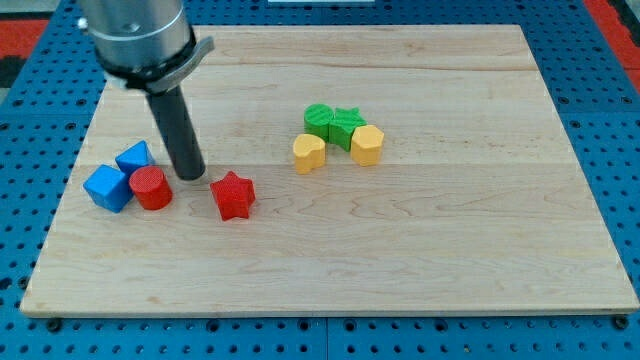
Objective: Push the triangle closer to the red circle
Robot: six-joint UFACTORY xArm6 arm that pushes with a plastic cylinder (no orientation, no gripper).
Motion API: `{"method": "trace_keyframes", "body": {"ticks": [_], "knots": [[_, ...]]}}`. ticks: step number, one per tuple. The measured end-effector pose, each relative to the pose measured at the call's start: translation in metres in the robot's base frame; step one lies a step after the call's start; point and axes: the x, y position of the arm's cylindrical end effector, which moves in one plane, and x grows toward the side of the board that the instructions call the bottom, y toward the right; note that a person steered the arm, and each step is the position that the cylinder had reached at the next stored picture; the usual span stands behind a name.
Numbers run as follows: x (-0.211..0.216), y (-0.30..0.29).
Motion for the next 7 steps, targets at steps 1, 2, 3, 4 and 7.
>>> {"method": "trace_keyframes", "body": {"ticks": [1, 2, 3, 4, 7], "knots": [[0.007, -0.013], [0.007, -0.023], [-0.012, -0.016], [-0.061, -0.017], [-0.021, -0.066]]}}
